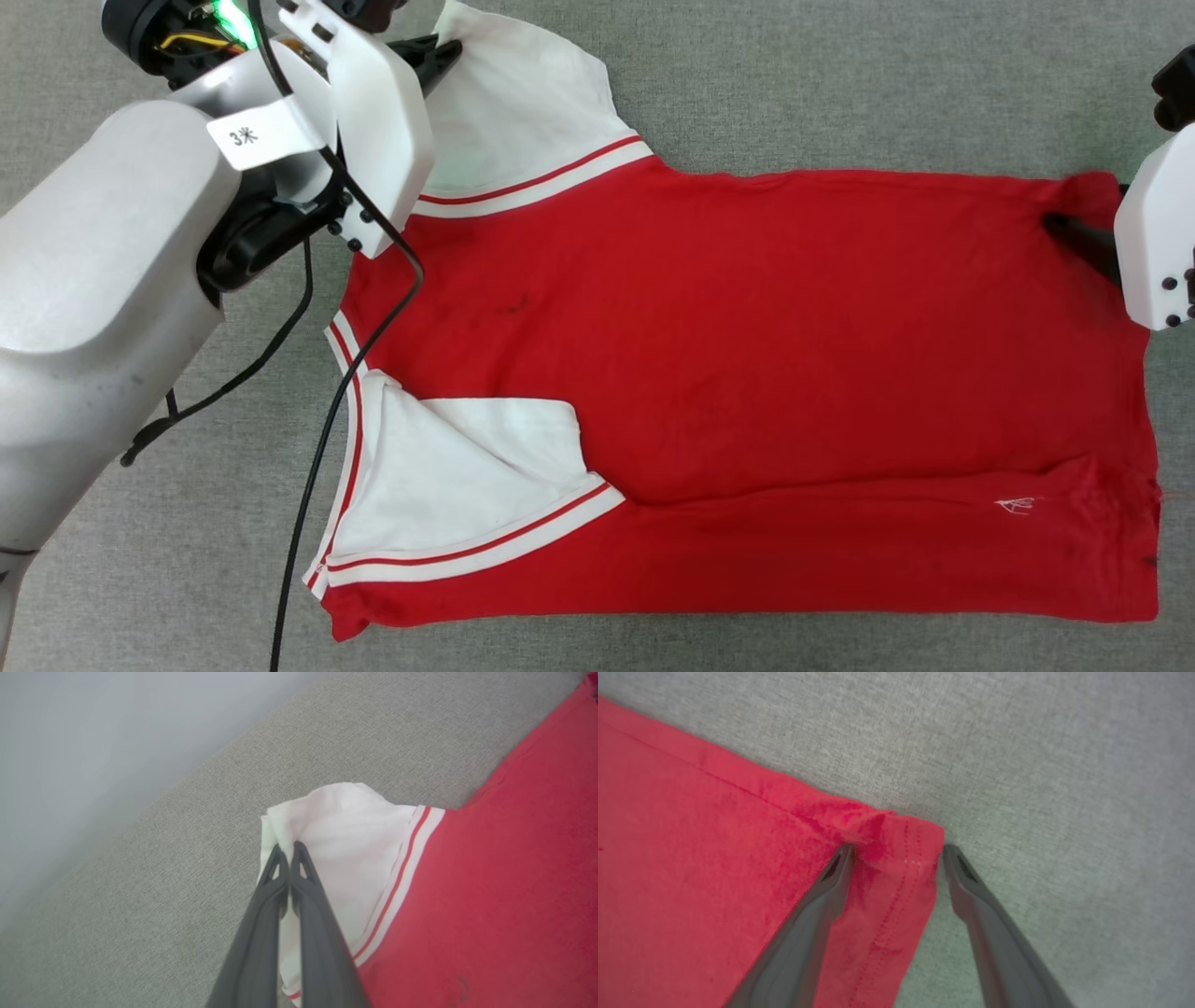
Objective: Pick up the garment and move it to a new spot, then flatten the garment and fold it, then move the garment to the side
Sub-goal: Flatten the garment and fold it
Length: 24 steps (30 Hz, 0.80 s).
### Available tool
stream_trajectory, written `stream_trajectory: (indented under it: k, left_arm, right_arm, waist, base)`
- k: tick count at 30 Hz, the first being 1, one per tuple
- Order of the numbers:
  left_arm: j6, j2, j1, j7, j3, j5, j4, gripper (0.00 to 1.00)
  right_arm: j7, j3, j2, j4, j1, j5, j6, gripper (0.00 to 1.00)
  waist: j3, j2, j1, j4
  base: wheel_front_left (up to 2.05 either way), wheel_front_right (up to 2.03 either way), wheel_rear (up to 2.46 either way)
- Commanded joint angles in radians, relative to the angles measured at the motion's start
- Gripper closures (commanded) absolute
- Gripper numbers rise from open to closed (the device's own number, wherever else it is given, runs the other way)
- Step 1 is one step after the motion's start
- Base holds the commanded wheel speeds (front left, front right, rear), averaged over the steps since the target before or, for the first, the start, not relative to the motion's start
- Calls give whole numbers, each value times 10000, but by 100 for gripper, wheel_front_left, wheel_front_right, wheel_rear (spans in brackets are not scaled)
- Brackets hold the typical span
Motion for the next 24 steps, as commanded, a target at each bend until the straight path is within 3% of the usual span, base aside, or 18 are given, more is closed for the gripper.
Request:
stream_trajectory:
  k: [1,2,14,24]
  left_arm:
    - [3,24,-14,-74,5,-33,10,100]
    - [4,38,18,-123,31,-60,37,100]
    - [242,489,1317,-918,101,-414,-203,100]
    - [1087,1295,3465,-1412,25,-953,-1452,100]
  right_arm:
    - [-20,380,205,352,380,17,-5,86]
    - [-170,435,195,420,351,83,-5,100]
    - [-3160,809,-2,368,463,523,-8,100]
    - [-4577,758,-274,-186,2117,580,-8,100]
  waist:
    - [-15,0,1,-11]
    - [-47,0,1,-20]
    - [-1504,0,1,-193]
    - [-2735,0,1,-168]
  base:
    - [0,0,0]
    - [0,0,0]
    - [0,0,0]
    - [0,0,0]
